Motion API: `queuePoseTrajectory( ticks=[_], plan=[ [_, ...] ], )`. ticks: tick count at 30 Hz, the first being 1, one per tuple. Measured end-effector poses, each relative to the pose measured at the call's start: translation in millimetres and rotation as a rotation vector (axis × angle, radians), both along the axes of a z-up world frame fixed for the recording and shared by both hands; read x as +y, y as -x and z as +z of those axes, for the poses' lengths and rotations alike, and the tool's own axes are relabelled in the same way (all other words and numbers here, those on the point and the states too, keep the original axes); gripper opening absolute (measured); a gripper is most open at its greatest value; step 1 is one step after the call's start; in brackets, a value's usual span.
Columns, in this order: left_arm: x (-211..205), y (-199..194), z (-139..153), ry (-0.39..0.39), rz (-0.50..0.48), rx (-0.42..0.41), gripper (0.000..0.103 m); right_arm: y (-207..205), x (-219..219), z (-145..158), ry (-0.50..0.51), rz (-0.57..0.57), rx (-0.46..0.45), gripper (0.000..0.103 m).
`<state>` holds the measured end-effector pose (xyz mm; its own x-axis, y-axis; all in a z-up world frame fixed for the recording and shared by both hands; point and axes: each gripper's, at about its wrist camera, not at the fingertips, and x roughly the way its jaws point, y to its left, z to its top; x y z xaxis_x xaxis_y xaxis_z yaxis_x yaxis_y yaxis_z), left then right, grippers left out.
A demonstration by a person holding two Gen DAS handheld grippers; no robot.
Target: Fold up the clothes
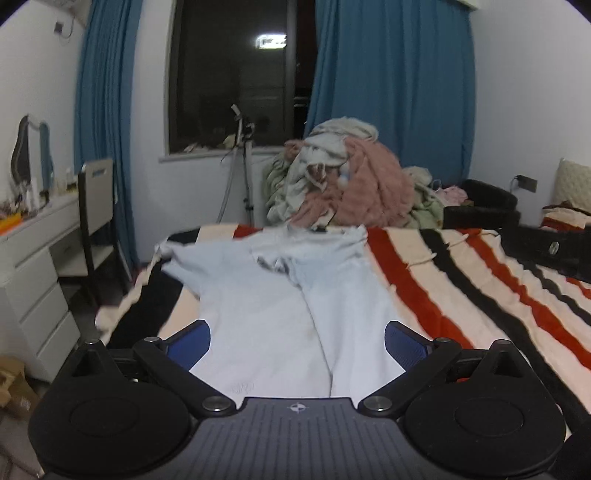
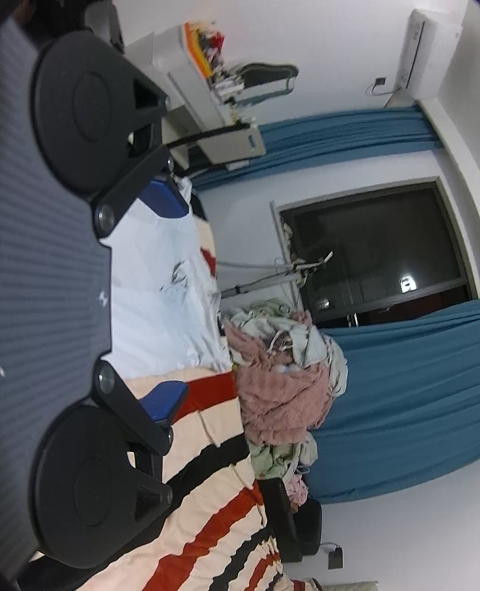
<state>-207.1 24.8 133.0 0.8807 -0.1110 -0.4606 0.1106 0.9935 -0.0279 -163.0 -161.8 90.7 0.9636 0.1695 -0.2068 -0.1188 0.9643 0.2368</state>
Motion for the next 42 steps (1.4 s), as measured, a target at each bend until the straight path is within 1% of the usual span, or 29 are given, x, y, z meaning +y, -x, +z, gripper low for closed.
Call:
queuePoseTrajectory(
  ticks=[3, 5, 6, 7, 9, 10, 13, 15, 16, 17, 19, 20, 21, 22, 24, 26, 29, 31, 35, 37, 38, 39, 41, 42],
  plan=[
    [-2.6, 8.7, 27.4, -0.009, 0.022, -0.032, 0.102, 7.9, 2.7, 15.0, 0.039, 0.003, -0.024, 0.096],
    [-11.5, 6.4, 41.8, -0.046, 0.031, 0.019, 0.102, 11.3, 1.9, 20.5, 0.062, -0.005, -0.037, 0.096],
    [-14.5, 2.3, 45.8, -0.039, 0.021, 0.059, 0.102, 11.3, 0.3, 21.9, 0.067, -0.013, -0.038, 0.096],
    [-14.6, -1.1, 47.0, -0.021, 0.016, 0.075, 0.102, 10.8, -1.2, 22.7, 0.07, -0.017, -0.039, 0.096],
    [-14.3, -7.9, 48.9, 0.015, 0.008, 0.102, 0.102, 7.2, -3.8, 21.8, 0.068, -0.014, -0.038, 0.096],
    [-14.3, -14.6, 47.9, 0.016, 0.009, 0.097, 0.102, 3.2, -5.3, 19.7, 0.065, -0.012, -0.032, 0.096],
    [-10.1, -42.1, 30.8, 0.006, 0.048, 0.064, 0.102, -12.5, -8.5, 12.0, 0.049, -0.015, 0.001, 0.096],
    [-1.6, -63.7, 12.4, 0.027, 0.05, 0.048, 0.102, -28.7, -8.3, 6.5, 0.021, -0.007, 0.025, 0.096],
    [4.0, -76.3, -0.5, 0.025, 0.057, 0.044, 0.102, -37.4, -7.3, 4.0, 0.014, 0.002, 0.032, 0.096],
    [9.7, -89.0, -13.7, 0.022, 0.065, 0.04, 0.102, -49.0, -3.9, 1.3, 0.027, 0.014, 0.041, 0.096],
    [24.8, -114.2, -37.2, 0.02, 0.112, 0.06, 0.1, -78.9, 5.9, -6.5, 0.066, 0.024, 0.076, 0.096],
    [35.9, -128.3, -47.5, 0.037, 0.141, 0.088, 0.099, -97.8, 12.2, -11.7, 0.083, 0.022, 0.098, 0.096],
    [47.7, -138.6, -54.5, 0.068, 0.163, 0.113, 0.099, -117.2, 18.5, -17.6, 0.097, 0.023, 0.118, 0.096],
    [59.2, -146.9, -61.8, 0.081, 0.179, 0.129, 0.099, -137.9, 25.6, -24.2, 0.108, 0.035, 0.136, 0.096],
    [82.1, -163.2, -76.5, 0.105, 0.209, 0.162, 0.099, -182.2, 44.4, -39.2, 0.124, 0.076, 0.174, 0.096],
    [109.4, -178.0, -92.3, 0.152, 0.28, 0.202, 0.099, -221.9, 66.4, -54.7, 0.154, 0.127, 0.2, 0.096],
    [148.8, -195.8, -114.3, 0.255, 0.344, 0.243, 0.099, -277.5, 107.4, -81.3, 0.225, 0.239, 0.197, 0.096],
    [173.6, -204.9, -127.8, 0.31, 0.411, 0.242, 0.099, -313.3, 137.8, -100.8, 0.254, 0.334, 0.185, 0.095],
    [208.7, -219.5, -147.6, 0.363, 0.528, 0.242, 0.098, -369.9, 211.1, -137.5, 0.305, 0.492, 0.192, 0.093],
    [218.8, -224.8, -151.9, 0.365, 0.568, 0.222, 0.098, -390.9, 248.6, -155.5, 0.348, 0.574, 0.19, 0.093],
    [223.7, -227.5, -154.0, 0.365, 0.587, 0.212, 0.098, -400.7, 266.3, -164.0, 0.375, 0.598, 0.185, 0.093],
    [228.6, -230.1, -156.2, 0.365, 0.607, 0.202, 0.098, -409.2, 282.1, -171.7, 0.414, 0.59, 0.172, 0.093],
    [230.1, -233.8, -160.2, 0.36, 0.636, 0.189, 0.098, -427.1, 311.2, -185.2, 0.475, 0.567, 0.15, 0.081],
    [230.6, -235.6, -162.2, 0.357, 0.651, 0.183, 0.098, -438.7, 320.1, -187.3, 0.471, 0.541, 0.145, 0.079]
  ],
)
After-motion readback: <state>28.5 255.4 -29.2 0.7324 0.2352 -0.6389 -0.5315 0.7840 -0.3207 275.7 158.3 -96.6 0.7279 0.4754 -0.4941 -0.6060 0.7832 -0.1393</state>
